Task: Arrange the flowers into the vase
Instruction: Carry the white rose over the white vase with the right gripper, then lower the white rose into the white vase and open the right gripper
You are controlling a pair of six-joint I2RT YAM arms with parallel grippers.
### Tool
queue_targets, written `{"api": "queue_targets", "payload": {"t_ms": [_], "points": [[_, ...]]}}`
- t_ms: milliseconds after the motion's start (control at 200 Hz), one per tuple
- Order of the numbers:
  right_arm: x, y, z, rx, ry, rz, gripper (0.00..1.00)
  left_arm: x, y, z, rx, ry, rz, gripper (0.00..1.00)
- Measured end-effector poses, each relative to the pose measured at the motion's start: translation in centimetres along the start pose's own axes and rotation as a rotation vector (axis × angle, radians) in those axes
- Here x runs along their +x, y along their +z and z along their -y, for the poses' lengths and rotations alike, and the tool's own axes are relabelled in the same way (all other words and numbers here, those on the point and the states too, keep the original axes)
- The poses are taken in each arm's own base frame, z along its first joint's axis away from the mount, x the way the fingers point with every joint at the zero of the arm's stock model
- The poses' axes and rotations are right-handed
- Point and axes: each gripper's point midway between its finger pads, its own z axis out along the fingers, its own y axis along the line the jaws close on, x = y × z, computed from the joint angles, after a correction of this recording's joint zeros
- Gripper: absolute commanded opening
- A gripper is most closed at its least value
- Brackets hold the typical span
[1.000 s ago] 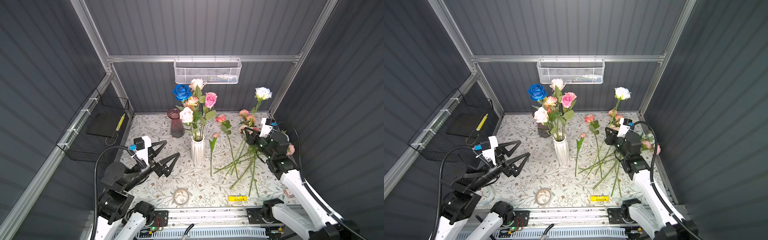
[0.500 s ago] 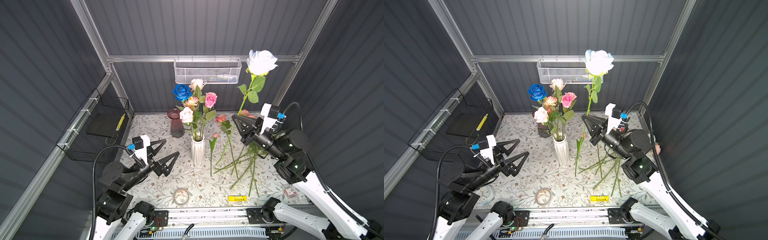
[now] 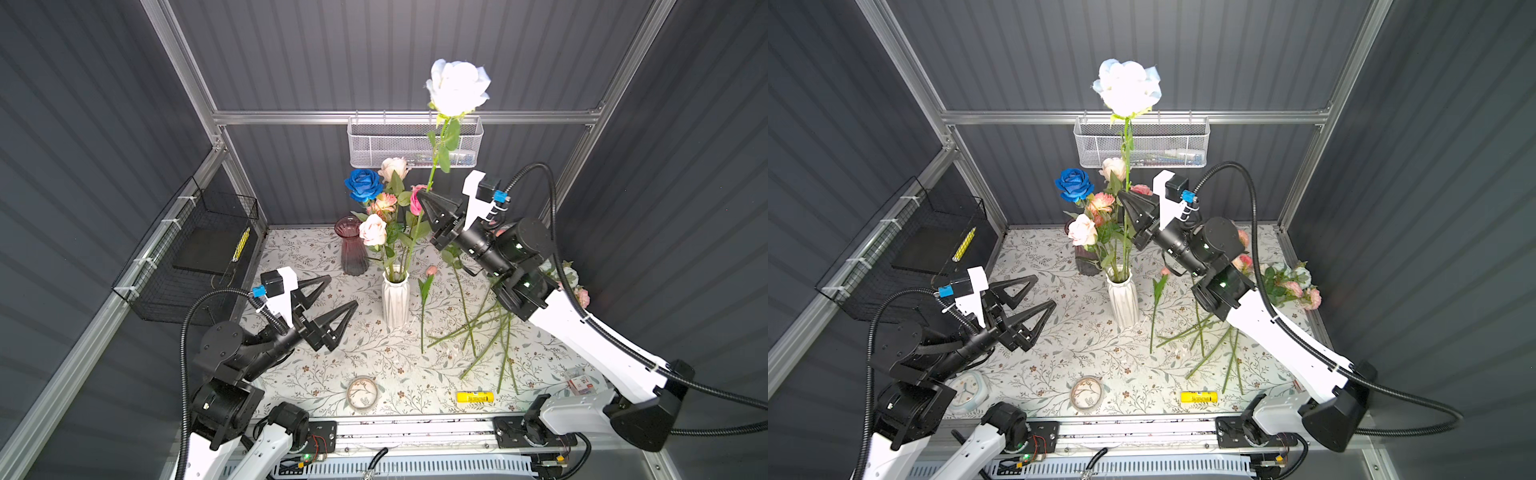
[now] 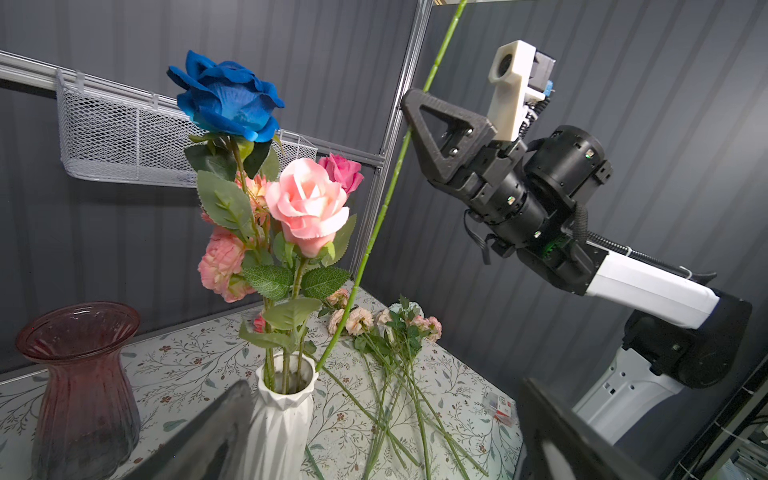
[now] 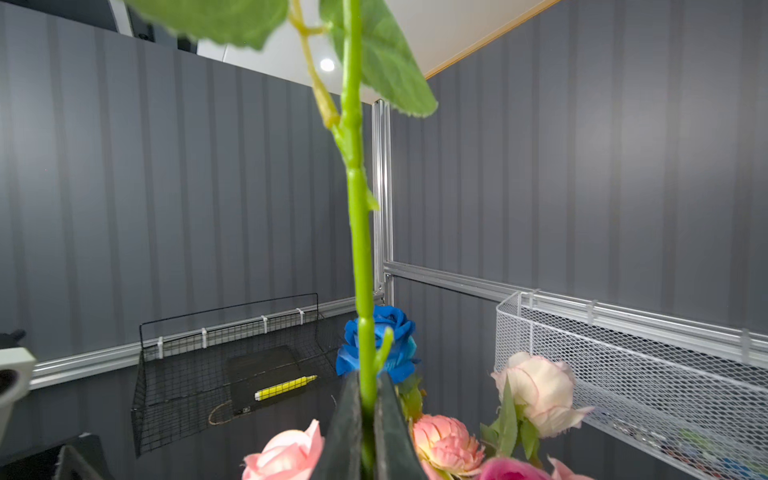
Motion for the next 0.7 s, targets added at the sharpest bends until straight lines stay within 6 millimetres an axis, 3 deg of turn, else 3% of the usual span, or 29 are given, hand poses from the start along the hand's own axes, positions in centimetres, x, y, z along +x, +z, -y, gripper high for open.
{"api": "queue_targets", "payload": {"t_ms": [260,290,395,445,565,700], "points": [[4.3,1.3,1.5,0.060,-0.036,-0.053,0.00,0.1,0.2,-0.1,-0.002,-0.003,-0.006,1.00],[4.7,1.2,1.6,0.063,-0.035,-0.060,0.05,0.1,0.2,-0.1,-0.002,-0.003,-0.005,1.00],[7.5,0.4,1.8,0.072,-0.011,-0.107,0.44,0.1,0.2,-0.1,-0.001,-0.003,-0.005,1.00],[9.1,-0.3,1.8,0.075,0.003,-0.140,0.54,0.0,0.2,-0.1,-0.001,-0.003,-0.005,1.00],[12.1,-2.1,1.5,0.086,0.058,-0.206,0.64,0.0,0.2,-0.1,-0.001,-0.002,-0.003,1.00],[12.0,-4.2,0.9,0.089,0.109,-0.217,0.69,-0.1,0.3,-0.1,0.001,0.000,0.001,1.00]]}}
